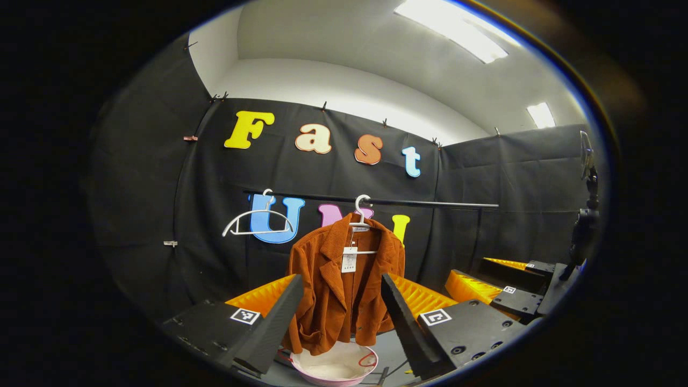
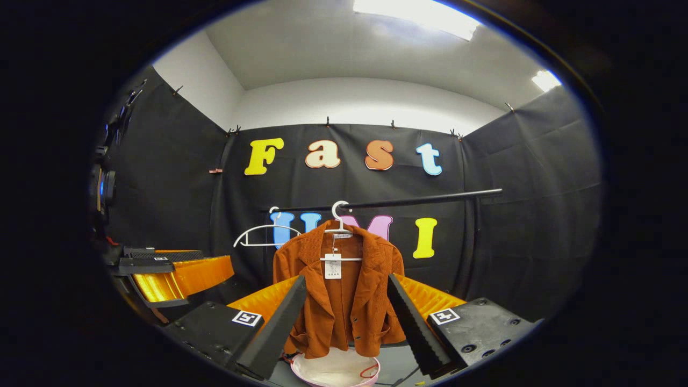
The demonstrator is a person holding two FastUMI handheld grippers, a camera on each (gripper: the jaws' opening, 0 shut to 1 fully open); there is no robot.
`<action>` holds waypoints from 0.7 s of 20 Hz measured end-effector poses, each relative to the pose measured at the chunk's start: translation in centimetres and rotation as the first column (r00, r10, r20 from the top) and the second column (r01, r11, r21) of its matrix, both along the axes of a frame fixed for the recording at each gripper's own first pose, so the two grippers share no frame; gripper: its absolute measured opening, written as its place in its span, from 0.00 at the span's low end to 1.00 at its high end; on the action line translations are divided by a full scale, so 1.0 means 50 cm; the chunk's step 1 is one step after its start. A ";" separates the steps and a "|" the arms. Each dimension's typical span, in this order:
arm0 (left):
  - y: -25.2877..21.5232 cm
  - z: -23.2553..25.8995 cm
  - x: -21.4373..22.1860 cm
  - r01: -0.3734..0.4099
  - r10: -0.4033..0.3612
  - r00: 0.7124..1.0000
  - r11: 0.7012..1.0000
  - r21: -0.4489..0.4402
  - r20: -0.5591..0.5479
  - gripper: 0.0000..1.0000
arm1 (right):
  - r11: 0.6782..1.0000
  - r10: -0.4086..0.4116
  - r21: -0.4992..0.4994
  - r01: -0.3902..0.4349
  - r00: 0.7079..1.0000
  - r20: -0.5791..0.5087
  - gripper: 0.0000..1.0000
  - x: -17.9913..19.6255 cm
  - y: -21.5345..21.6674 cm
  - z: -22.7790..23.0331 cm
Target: Grasp the clothes on the hanger with both hands and then place them into the laundry hamper below.
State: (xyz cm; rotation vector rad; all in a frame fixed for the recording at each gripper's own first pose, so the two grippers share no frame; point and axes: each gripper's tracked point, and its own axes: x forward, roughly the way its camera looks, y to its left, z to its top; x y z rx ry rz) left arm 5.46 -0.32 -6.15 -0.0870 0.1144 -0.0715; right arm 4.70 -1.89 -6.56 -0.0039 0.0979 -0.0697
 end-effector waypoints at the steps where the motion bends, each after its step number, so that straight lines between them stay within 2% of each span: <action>1: -0.002 -0.015 0.032 -0.008 0.008 1.000 1.000 0.000 -0.003 0.92 | 1.000 0.010 0.006 -0.010 1.000 -0.005 0.98 0.032 -0.010 -0.017; 4: -0.010 -0.061 0.140 -0.057 0.057 0.998 0.998 -0.019 -0.011 0.92 | 0.999 0.046 0.025 -0.045 0.999 -0.015 0.97 0.148 -0.049 -0.069; 7: -0.041 -0.100 0.243 -0.058 0.055 0.998 0.996 -0.067 -0.043 0.93 | 0.997 0.069 0.050 -0.067 0.997 -0.045 0.98 0.258 -0.099 -0.126; 9: -0.039 -0.128 0.306 -0.101 0.096 0.993 0.991 -0.083 -0.062 0.93 | 0.993 0.091 0.085 -0.084 0.993 -0.079 0.98 0.322 -0.122 -0.171; 10: -0.039 -0.140 0.329 -0.118 0.113 0.991 0.989 -0.086 -0.068 0.93 | 0.991 0.100 0.097 -0.091 0.990 -0.096 1.00 0.347 -0.131 -0.193; 14: -0.038 -0.218 0.411 -0.174 0.167 0.976 0.984 -0.042 -0.139 0.92 | 0.989 0.122 0.102 -0.107 0.980 -0.155 0.98 0.428 -0.159 -0.287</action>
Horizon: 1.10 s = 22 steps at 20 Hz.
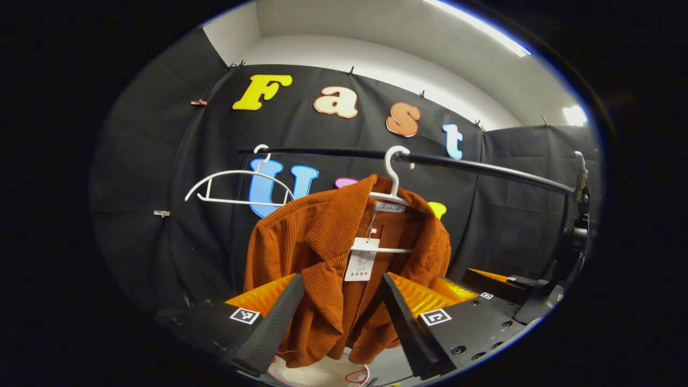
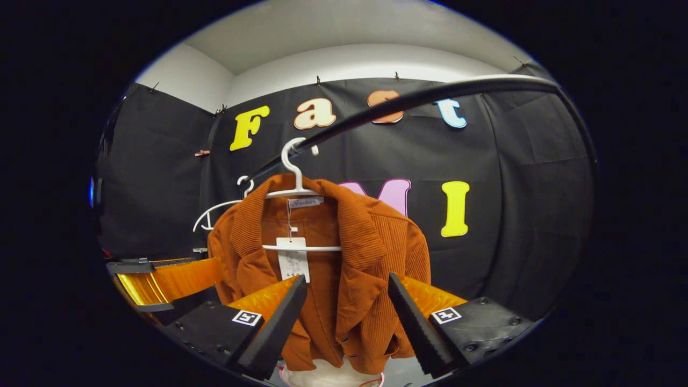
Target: Grasp the clothes on the hanger with both hands and then place them into the laundry hamper below.
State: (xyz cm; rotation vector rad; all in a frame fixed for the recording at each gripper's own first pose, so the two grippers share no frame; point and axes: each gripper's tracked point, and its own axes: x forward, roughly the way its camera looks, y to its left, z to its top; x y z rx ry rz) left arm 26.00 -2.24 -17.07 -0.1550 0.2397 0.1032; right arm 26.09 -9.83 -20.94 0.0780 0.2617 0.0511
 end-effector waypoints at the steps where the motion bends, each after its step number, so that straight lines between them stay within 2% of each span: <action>1: 0.002 -0.017 0.015 -0.010 0.010 1.000 1.000 0.005 -0.016 0.92 | 1.000 0.007 0.001 -0.007 1.000 -0.017 0.99 0.014 -0.003 -0.022; 8: 0.033 -0.125 0.103 -0.093 0.094 0.989 0.996 0.015 -0.116 0.93 | 0.996 0.046 0.076 -0.038 0.994 -0.101 0.99 0.076 -0.006 -0.117; 13: 0.040 -0.154 0.161 -0.174 0.173 0.978 0.985 0.003 -0.116 0.93 | 0.986 0.051 0.167 -0.023 0.985 -0.164 0.98 0.103 0.018 -0.168; 18: 0.073 -0.165 0.192 -0.264 0.265 0.959 0.964 0.024 -0.104 0.93 | 0.986 0.005 0.168 0.020 0.989 -0.149 0.98 0.150 -0.023 -0.179; 22: 0.087 -0.168 0.209 -0.276 0.276 0.956 0.961 0.015 -0.097 0.93 | 0.987 0.017 0.160 0.005 0.990 -0.137 0.97 0.177 -0.030 -0.184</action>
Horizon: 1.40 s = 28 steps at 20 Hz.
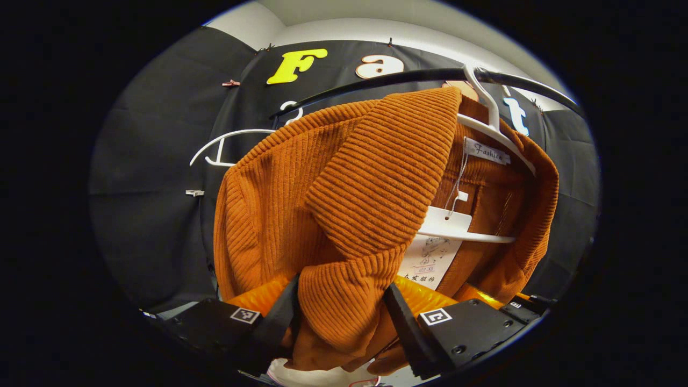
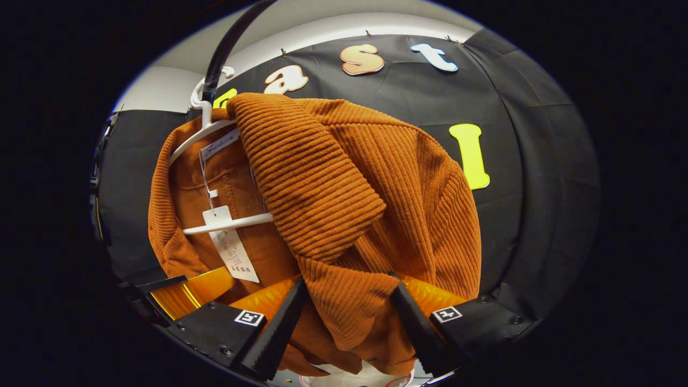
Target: Grasp the clothes on the hanger with both hands and then place them into the laundry hamper below.
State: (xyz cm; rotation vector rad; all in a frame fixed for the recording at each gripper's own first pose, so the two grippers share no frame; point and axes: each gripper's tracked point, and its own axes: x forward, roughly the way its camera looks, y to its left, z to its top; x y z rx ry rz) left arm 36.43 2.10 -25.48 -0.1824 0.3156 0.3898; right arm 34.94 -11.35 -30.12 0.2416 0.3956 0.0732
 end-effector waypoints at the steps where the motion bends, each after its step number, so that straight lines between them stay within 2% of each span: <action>1: 0.001 0.001 0.006 0.005 -0.005 1.000 1.000 -0.010 0.009 0.91 | 1.000 0.012 -0.015 -0.012 1.000 0.002 0.94 0.008 -0.003 -0.004; 2: -0.002 0.000 0.011 0.019 -0.019 1.000 1.000 -0.024 0.016 0.84 | 0.999 0.025 -0.027 -0.025 1.000 0.007 0.91 0.016 -0.004 -0.003; 4: 0.007 -0.006 0.005 0.019 -0.018 1.000 0.999 -0.026 0.005 0.47 | 0.999 0.042 -0.032 -0.042 0.999 0.019 0.59 0.026 -0.013 -0.002; 6: 0.040 0.000 -0.007 -0.030 0.030 1.000 0.999 -0.012 0.008 0.11 | 0.998 0.060 0.004 -0.060 0.998 0.021 0.28 0.024 -0.033 0.005; 7: 0.048 0.005 -0.010 -0.042 0.043 0.999 0.999 -0.025 0.010 0.10 | 0.998 0.063 0.030 -0.063 0.998 0.010 0.12 0.026 -0.046 0.003; 12: 0.089 0.033 -0.045 -0.106 0.107 0.994 0.994 -0.037 0.016 0.08 | 0.996 0.014 0.083 -0.017 0.999 0.042 0.12 0.046 -0.134 0.035; 15: 0.109 0.082 -0.079 -0.123 0.126 0.989 0.992 -0.041 0.078 0.08 | 0.996 -0.003 0.086 -0.004 0.996 0.086 0.12 0.053 -0.170 0.076; 18: 0.143 0.126 -0.100 -0.161 0.163 0.979 0.987 -0.031 0.125 0.08 | 0.990 -0.043 0.142 0.026 0.992 0.118 0.12 0.064 -0.213 0.114; 22: 0.172 0.199 -0.107 -0.186 0.174 0.968 0.981 0.056 0.181 0.08 | 0.986 -0.079 0.158 0.053 0.983 0.164 0.12 0.067 -0.254 0.161; 26: 0.192 0.278 -0.097 -0.181 0.142 0.955 0.974 0.134 0.261 0.09 | 0.983 -0.091 0.174 0.058 0.978 0.187 0.11 0.077 -0.277 0.199; 27: 0.197 0.295 -0.089 -0.180 0.133 0.952 0.972 0.150 0.277 0.09 | 0.982 -0.093 0.182 0.058 0.977 0.194 0.07 0.080 -0.282 0.210; 28: 0.201 0.310 -0.078 -0.173 0.118 0.949 0.970 0.169 0.293 0.09 | 0.981 -0.096 0.184 0.058 0.975 0.202 0.12 0.083 -0.288 0.221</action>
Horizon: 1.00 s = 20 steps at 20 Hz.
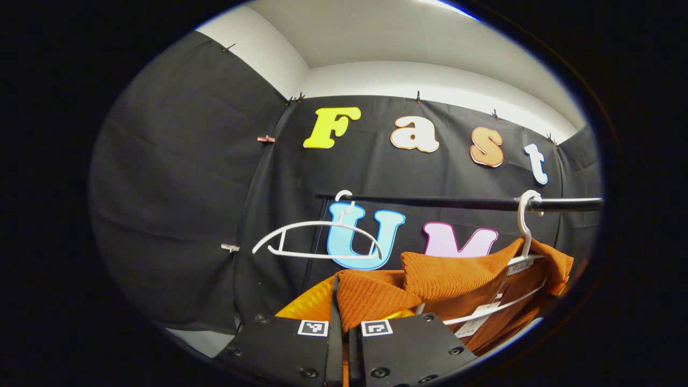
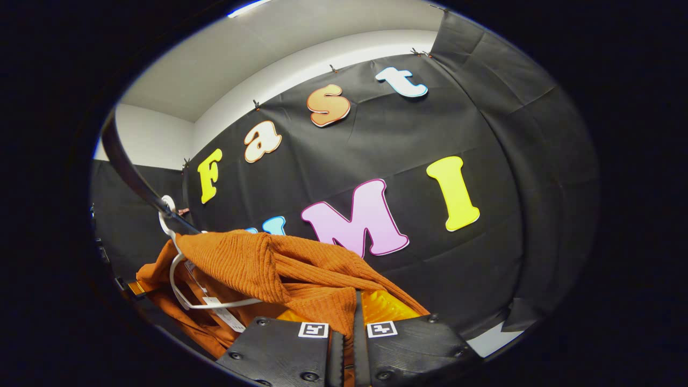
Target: Grasp the clothes on the hanger with both hands and then place them into the laundry hamper below.
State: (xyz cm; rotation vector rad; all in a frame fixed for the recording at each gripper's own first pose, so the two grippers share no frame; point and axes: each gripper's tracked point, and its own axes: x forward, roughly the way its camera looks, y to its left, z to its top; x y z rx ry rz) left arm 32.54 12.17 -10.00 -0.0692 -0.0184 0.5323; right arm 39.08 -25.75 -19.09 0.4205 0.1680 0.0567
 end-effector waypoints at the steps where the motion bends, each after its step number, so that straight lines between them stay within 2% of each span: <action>1: 0.003 0.018 0.009 0.008 -0.008 1.000 1.000 0.029 0.011 0.09 | 1.000 -0.002 -0.007 0.002 1.000 0.008 0.11 -0.001 -0.006 0.008; 2: 0.010 0.033 0.020 0.016 -0.017 1.000 0.998 0.066 0.016 0.08 | 1.000 -0.001 -0.019 0.001 1.000 0.014 0.07 -0.004 -0.010 0.015; 3: 0.016 0.043 0.031 0.025 -0.026 1.000 0.995 0.093 0.015 0.08 | 1.000 -0.001 -0.029 0.002 1.000 0.020 0.12 -0.008 -0.013 0.021; 5: 0.029 0.041 0.048 0.043 -0.043 0.999 0.993 0.113 -0.007 0.07 | 1.000 0.004 -0.024 -0.004 1.000 0.015 0.11 -0.014 -0.011 0.025; 9: 0.046 0.052 0.080 0.088 -0.087 0.996 0.995 0.052 -0.007 0.07 | 0.999 0.032 -0.011 -0.032 0.999 0.022 0.11 -0.023 -0.011 0.035; 10: 0.055 0.052 0.091 0.087 -0.087 0.996 0.995 0.049 -0.010 0.09 | 0.999 0.046 -0.023 -0.045 0.999 0.024 0.07 -0.025 -0.007 0.033; 12: 0.070 0.045 0.112 0.076 -0.074 0.996 0.995 0.064 -0.039 0.07 | 0.996 0.081 -0.037 -0.080 0.996 0.027 0.16 -0.028 0.000 0.028; 13: 0.073 0.036 0.121 0.074 -0.070 0.996 0.995 0.068 -0.060 0.08 | 0.995 0.099 -0.016 -0.099 0.995 0.025 0.07 -0.027 0.001 0.023; 14: 0.072 0.026 0.130 0.073 -0.068 0.995 0.995 0.071 -0.074 0.08 | 0.993 0.111 0.030 -0.112 0.994 0.022 0.12 -0.021 -0.003 0.022; 16: 0.067 0.010 0.137 0.072 -0.065 0.994 0.995 0.071 -0.085 0.08 | 0.978 0.158 0.133 -0.160 0.987 0.019 0.11 -0.016 -0.007 0.030; 18: 0.065 -0.002 0.148 0.080 -0.074 0.993 0.995 0.066 -0.091 0.08 | 0.976 0.196 0.096 -0.195 0.981 -0.006 0.12 -0.012 -0.006 0.006; 19: 0.070 -0.006 0.153 0.076 -0.070 0.993 0.995 0.066 -0.097 0.08 | 0.973 0.219 0.074 -0.217 0.976 -0.014 0.07 -0.013 0.001 -0.003; 20: 0.087 -0.013 0.157 0.059 -0.051 0.993 0.996 0.071 -0.109 0.08 | 0.954 0.281 0.105 -0.280 0.960 -0.003 0.12 -0.021 0.035 -0.003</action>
